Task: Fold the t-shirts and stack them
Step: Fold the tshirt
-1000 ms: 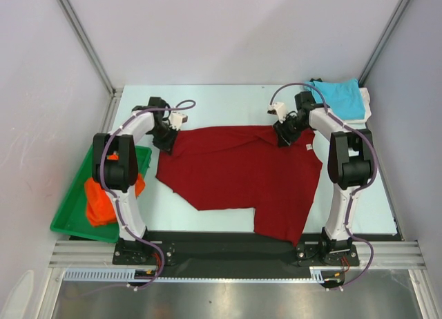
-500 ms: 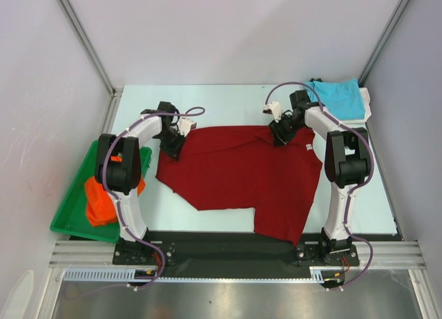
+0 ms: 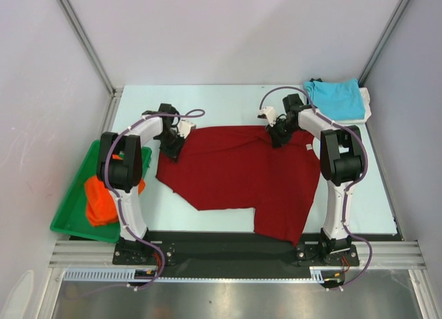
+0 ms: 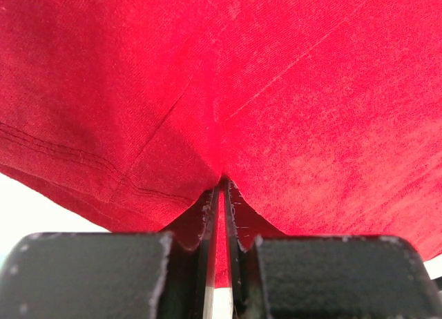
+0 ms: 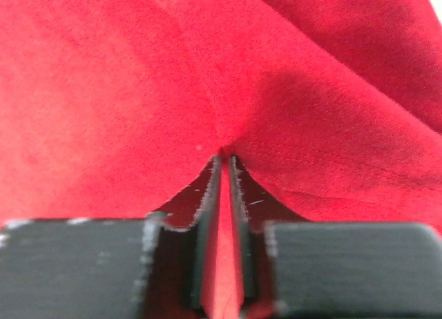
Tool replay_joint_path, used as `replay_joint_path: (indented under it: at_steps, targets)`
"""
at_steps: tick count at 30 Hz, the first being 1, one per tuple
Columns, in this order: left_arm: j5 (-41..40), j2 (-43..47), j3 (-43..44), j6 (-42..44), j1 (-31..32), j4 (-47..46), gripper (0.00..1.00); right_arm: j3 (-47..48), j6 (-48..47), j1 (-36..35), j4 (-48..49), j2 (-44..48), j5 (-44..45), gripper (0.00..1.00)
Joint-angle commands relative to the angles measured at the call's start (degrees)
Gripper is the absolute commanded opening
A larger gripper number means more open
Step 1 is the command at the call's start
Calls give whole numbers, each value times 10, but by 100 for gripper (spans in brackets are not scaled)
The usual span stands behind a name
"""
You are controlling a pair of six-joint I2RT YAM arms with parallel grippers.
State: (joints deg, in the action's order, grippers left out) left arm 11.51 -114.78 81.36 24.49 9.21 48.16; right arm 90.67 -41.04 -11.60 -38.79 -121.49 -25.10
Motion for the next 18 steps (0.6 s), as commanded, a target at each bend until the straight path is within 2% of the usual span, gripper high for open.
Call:
replay_joint_path:
  at_steps: [1, 5, 14, 15, 16, 17, 18]
  targets:
    - [-3, 5, -7, 5, -6, -15, 11, -4, 4, -4, 26, 30, 24, 11]
    - [-7, 7, -9, 8, -10, -24, 11, -25, 3, -4, 35, 73, 39, 2]
    - [4, 15, -14, 4, -16, -40, 11, -55, 9, -14, 22, 129, 44, 0]
    - [4, 16, -16, 3, -16, -40, 11, -64, 10, -16, 25, 129, 44, 1]
    - [4, 16, -17, 4, -16, -42, 11, -66, 11, -18, 30, 129, 43, 7]
    - [1, 17, -17, 4, -16, -42, 13, -66, 10, -19, 28, 118, 44, 21]
    - [-2, 16, -18, 4, -16, -41, 13, -65, 9, -25, 27, 110, 47, 27]
